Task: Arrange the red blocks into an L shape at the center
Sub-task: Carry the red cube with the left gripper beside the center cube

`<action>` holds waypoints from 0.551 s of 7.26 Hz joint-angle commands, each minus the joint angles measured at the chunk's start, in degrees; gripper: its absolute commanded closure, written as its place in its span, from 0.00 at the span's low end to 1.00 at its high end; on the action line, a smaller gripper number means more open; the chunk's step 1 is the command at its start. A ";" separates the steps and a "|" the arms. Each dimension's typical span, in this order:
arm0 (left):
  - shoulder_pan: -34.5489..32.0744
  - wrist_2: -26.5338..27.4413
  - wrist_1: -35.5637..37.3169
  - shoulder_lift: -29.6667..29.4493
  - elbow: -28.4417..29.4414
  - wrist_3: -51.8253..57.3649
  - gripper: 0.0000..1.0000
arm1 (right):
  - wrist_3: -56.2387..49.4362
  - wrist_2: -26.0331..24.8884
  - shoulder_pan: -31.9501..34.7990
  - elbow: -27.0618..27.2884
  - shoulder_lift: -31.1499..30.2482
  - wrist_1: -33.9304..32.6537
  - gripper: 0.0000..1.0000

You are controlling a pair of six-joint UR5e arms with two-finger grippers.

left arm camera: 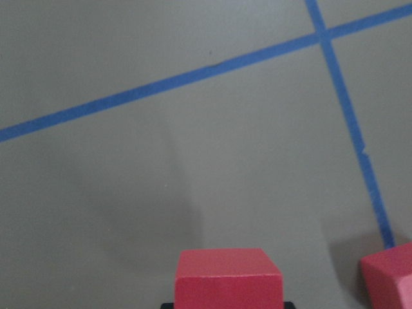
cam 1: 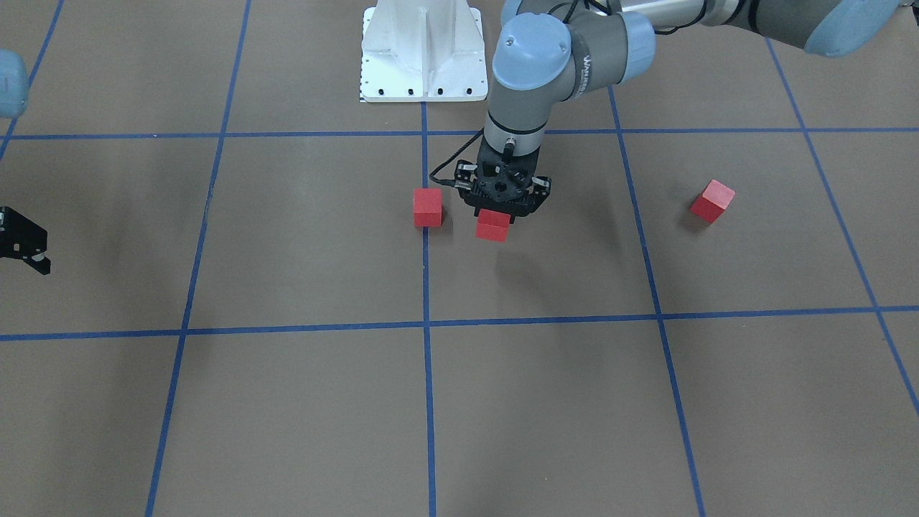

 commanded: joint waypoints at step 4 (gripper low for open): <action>3.75 0.02 -5.77 -10.59 16.07 -10.87 0.79 | 0.02 -0.03 0.00 -0.12 -0.31 0.00 0.01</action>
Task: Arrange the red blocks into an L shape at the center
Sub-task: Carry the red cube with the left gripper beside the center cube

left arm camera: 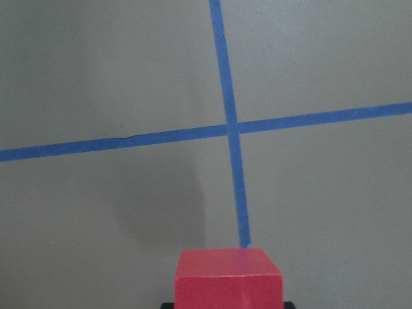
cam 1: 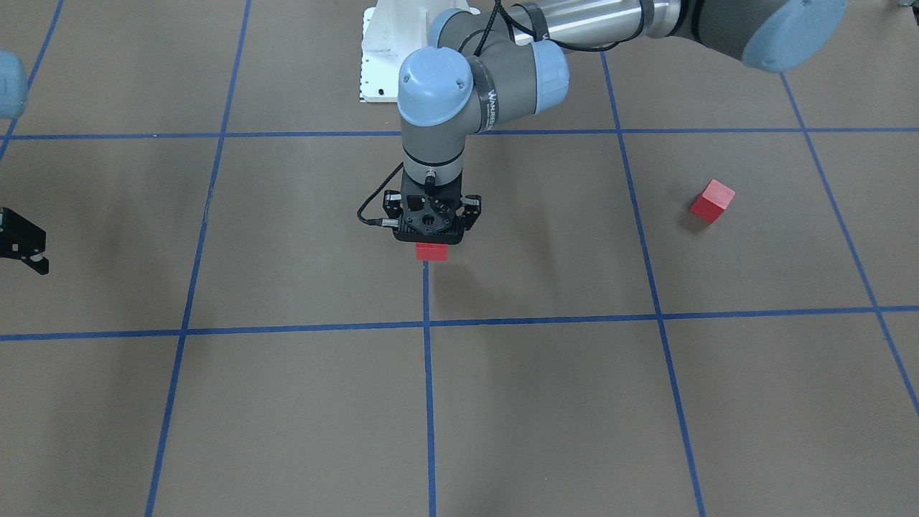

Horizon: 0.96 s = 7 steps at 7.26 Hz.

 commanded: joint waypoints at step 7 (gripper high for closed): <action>3.11 0.25 -2.00 1.12 1.73 -4.00 0.75 | 0.35 0.00 0.07 0.09 -0.04 0.00 0.01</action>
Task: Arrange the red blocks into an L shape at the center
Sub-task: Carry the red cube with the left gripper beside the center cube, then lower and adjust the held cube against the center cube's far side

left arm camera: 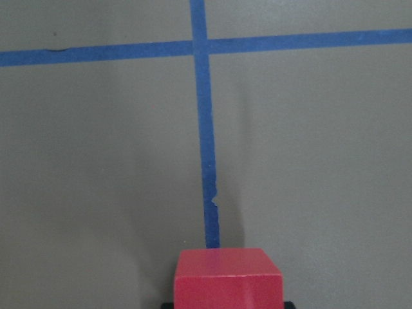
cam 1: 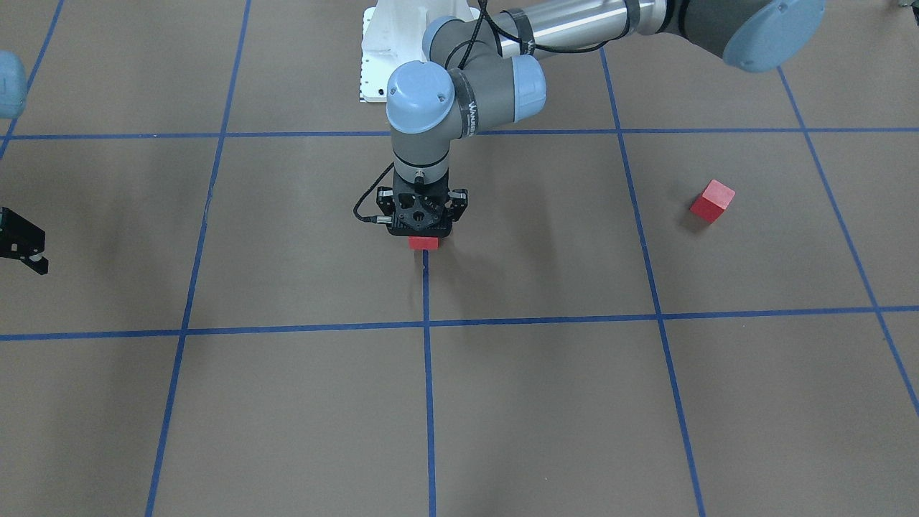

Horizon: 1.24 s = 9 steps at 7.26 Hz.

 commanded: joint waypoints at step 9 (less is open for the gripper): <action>0.98 0.09 -1.35 0.33 -0.57 -3.04 0.74 | 0.04 0.00 0.00 0.09 -0.09 0.00 0.01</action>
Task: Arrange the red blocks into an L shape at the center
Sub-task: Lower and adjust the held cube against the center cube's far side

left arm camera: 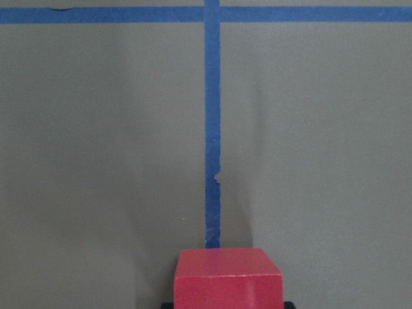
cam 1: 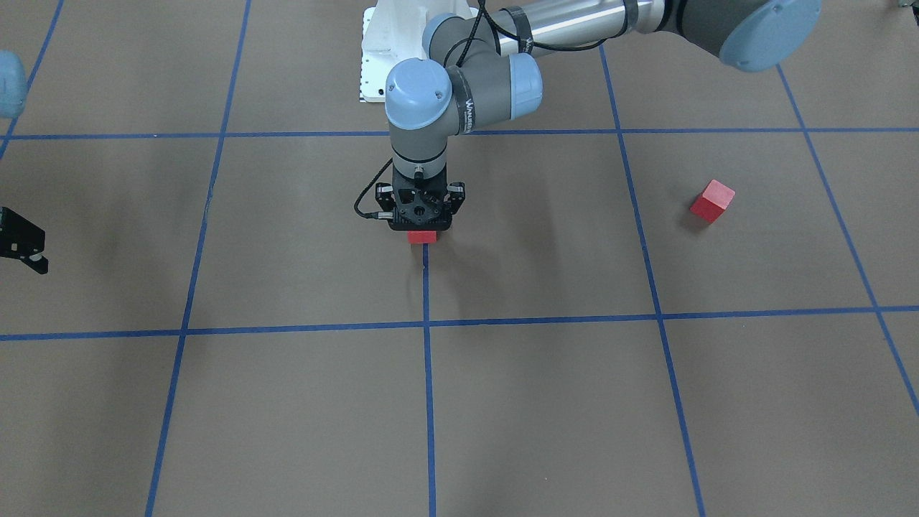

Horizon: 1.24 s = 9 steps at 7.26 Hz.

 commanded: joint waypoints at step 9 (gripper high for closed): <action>1.24 3.14 -0.83 3.60 -4.43 -3.00 0.74 | -0.06 0.00 0.00 0.02 0.00 0.00 0.01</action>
